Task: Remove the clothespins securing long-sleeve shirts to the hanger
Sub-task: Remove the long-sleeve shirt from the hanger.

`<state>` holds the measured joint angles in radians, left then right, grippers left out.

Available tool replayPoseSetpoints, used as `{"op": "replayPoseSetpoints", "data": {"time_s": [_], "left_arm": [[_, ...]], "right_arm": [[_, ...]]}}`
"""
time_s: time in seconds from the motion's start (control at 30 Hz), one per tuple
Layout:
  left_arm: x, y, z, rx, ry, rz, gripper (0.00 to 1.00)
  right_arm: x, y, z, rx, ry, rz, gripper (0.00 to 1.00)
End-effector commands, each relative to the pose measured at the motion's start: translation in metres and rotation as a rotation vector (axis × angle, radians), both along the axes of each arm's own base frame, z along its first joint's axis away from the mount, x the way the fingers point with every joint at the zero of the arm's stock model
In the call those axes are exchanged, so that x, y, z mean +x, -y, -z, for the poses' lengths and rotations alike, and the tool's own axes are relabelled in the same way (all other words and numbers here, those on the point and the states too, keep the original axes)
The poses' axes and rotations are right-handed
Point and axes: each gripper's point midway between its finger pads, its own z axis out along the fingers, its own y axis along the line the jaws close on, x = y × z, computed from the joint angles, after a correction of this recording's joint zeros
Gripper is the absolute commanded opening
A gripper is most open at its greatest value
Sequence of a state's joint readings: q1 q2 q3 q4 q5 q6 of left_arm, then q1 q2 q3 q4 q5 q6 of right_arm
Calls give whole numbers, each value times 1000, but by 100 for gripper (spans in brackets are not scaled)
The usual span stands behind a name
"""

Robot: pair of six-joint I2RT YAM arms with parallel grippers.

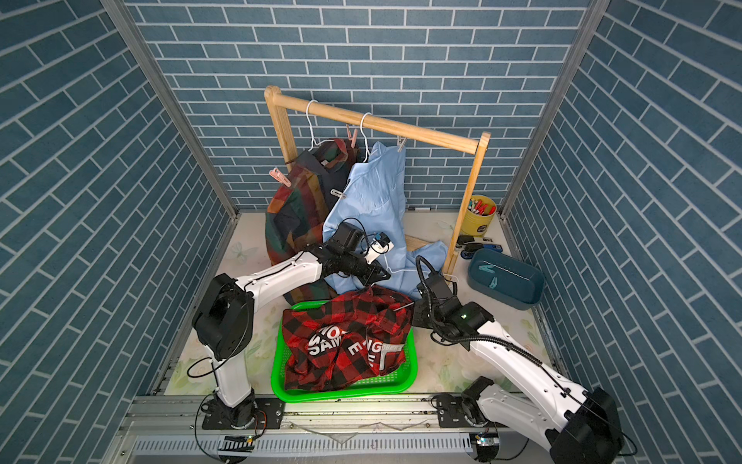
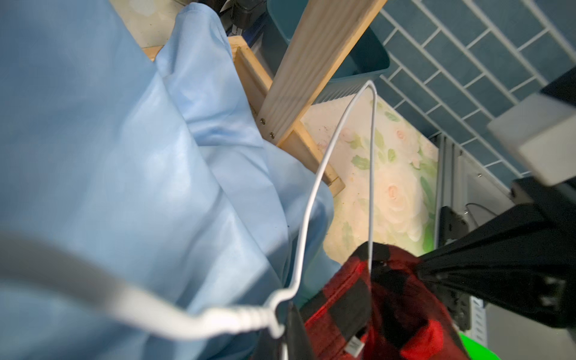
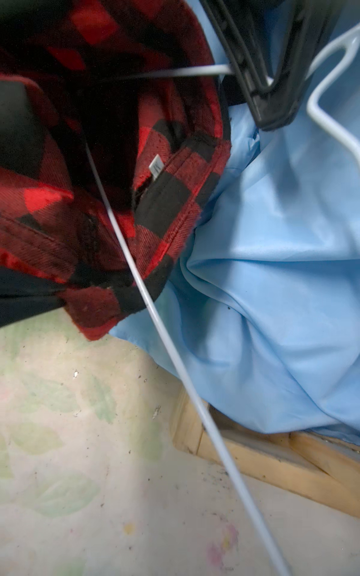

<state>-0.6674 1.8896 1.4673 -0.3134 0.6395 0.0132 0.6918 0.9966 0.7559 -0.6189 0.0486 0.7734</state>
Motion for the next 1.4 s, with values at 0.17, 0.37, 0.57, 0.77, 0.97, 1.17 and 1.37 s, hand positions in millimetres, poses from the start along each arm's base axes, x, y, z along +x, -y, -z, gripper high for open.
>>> {"op": "replayPoseSetpoints", "data": {"time_s": [0.17, 0.37, 0.57, 0.77, 0.97, 1.17, 1.37], "left_arm": [[-4, -14, -26, 3, 67, -23, 0], [-36, -44, -52, 33, 144, 7, 0], [-64, -75, -76, 19, 201, -34, 0], [-71, -108, -116, -4, 268, -185, 0], [-82, -125, -134, -40, 296, -245, 0], [-83, -128, -131, -48, 268, -277, 0], [-86, -131, -123, -30, 267, -269, 0]], "right_arm": [[-7, 3, -6, 3, 0, -9, 0], [-8, 10, -11, -14, 20, 6, 0], [-9, 5, -14, 13, 21, -7, 0], [-8, -18, -39, -21, 95, -97, 0], [-18, -62, -65, 7, 175, -210, 0], [-32, -86, -71, 46, 196, -268, 0], [-53, -82, -40, 49, 145, -273, 24]]}}
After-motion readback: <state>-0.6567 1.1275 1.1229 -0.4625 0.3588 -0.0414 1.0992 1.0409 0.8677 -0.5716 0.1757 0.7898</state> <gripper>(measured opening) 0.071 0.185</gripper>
